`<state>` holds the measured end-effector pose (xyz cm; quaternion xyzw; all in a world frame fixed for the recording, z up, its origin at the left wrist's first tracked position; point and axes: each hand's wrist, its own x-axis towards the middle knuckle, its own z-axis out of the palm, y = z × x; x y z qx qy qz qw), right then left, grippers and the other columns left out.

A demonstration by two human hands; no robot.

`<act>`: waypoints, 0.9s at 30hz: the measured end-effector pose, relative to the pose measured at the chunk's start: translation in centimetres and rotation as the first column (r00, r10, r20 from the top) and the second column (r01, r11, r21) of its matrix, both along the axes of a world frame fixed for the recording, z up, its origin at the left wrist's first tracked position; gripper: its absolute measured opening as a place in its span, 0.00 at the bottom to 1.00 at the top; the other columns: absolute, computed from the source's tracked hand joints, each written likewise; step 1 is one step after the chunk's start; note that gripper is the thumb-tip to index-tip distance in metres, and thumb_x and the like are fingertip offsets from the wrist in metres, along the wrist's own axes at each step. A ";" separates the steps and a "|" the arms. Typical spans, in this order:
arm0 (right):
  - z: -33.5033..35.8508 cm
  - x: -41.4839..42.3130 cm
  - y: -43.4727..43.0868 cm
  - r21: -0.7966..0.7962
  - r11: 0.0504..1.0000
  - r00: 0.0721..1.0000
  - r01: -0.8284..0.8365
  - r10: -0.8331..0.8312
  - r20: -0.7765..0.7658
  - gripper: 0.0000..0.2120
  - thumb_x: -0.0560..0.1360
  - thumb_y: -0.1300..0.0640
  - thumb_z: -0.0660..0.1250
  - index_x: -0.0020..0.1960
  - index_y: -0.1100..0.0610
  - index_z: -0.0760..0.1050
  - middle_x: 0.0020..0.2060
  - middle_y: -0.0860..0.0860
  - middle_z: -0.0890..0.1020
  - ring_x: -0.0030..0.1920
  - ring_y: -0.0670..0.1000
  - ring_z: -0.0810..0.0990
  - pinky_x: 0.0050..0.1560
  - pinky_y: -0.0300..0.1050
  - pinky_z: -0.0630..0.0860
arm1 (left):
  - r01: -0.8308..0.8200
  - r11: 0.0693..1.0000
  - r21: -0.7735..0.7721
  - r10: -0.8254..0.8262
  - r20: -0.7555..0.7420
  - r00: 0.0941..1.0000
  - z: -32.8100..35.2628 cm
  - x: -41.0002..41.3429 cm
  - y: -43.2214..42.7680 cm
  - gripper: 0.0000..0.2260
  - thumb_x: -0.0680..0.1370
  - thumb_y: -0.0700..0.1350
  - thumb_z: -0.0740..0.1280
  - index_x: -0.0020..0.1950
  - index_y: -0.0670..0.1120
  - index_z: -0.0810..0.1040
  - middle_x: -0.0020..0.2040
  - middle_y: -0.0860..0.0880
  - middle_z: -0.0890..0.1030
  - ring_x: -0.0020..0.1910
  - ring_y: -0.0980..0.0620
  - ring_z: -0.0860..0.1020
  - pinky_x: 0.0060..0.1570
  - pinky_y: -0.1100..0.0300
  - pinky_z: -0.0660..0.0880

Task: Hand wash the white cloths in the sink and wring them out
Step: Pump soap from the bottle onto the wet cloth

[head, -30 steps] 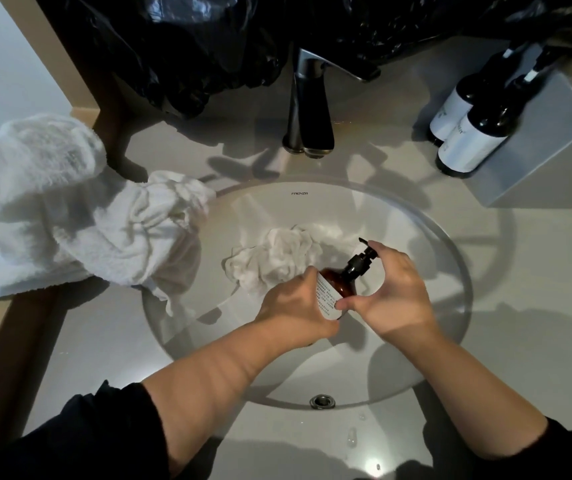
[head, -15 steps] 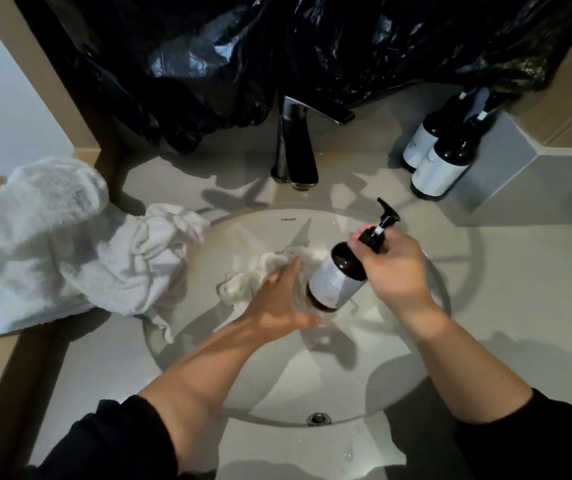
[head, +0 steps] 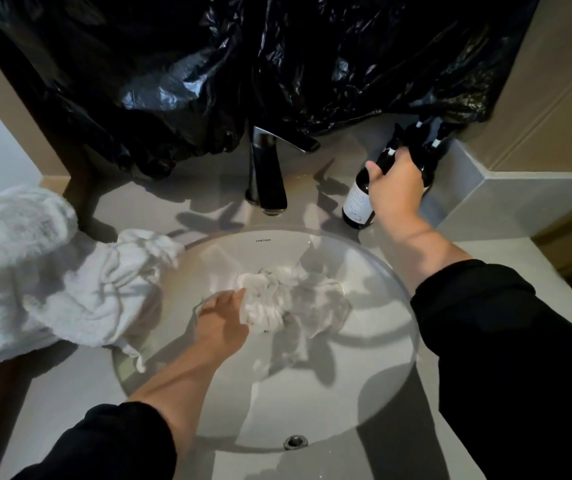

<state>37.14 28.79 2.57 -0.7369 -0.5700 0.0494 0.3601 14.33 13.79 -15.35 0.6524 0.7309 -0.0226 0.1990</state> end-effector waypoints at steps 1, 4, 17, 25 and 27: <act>-0.1 0.1 0.2 -0.008 1.000 1.000 -0.005 0.005 0.022 0.17 0.78 0.51 0.65 0.61 0.62 0.70 0.51 0.59 0.81 0.54 0.61 0.78 0.42 0.44 0.66 | 0.001 1.000 0.002 -0.001 -0.001 1.000 0.0 0.0 0.0 0.30 0.77 0.49 0.61 0.78 0.52 0.54 0.74 0.51 0.62 0.73 0.48 0.61 0.71 0.56 0.58; -0.5 0.4 0.3 -0.011 0.999 0.998 -0.051 0.051 -0.039 0.20 0.78 0.51 0.66 0.65 0.61 0.68 0.55 0.57 0.80 0.58 0.58 0.77 0.47 0.43 0.69 | 0.008 1.000 0.010 -0.008 0.011 1.000 0.1 -0.2 0.0 0.30 0.77 0.49 0.62 0.77 0.52 0.55 0.74 0.51 0.63 0.73 0.48 0.62 0.71 0.55 0.59; -16.6 -3.3 -9.3 -0.779 0.563 0.679 -0.275 0.688 0.258 0.42 0.66 0.33 0.68 0.73 0.49 0.58 0.66 0.52 0.67 0.66 0.57 0.65 0.64 0.53 0.68 | -0.052 0.980 -0.190 0.059 0.031 0.998 -0.5 -1.3 1.1 0.26 0.73 0.67 0.62 0.64 0.52 0.68 0.64 0.50 0.69 0.67 0.44 0.63 0.64 0.50 0.65; -15.2 -2.7 -7.5 -0.622 0.564 0.839 -0.544 0.387 -0.383 0.18 0.74 0.56 0.71 0.61 0.60 0.74 0.50 0.51 0.77 0.47 0.51 0.76 0.37 0.32 0.69 | -0.502 0.764 -0.405 0.603 0.724 0.334 1.0 -0.9 2.1 0.08 0.74 0.42 0.70 0.51 0.41 0.77 0.46 0.45 0.77 0.39 0.49 0.75 0.37 0.62 0.71; -14.0 -4.0 -8.4 -0.508 0.634 0.800 -0.583 0.338 -0.496 0.16 0.74 0.54 0.71 0.60 0.56 0.74 0.48 0.49 0.77 0.45 0.50 0.76 0.39 0.34 0.70 | -0.457 0.756 -0.469 0.588 0.793 0.159 1.5 0.0 1.8 0.07 0.75 0.45 0.68 0.49 0.43 0.78 0.45 0.43 0.79 0.40 0.47 0.77 0.41 0.60 0.72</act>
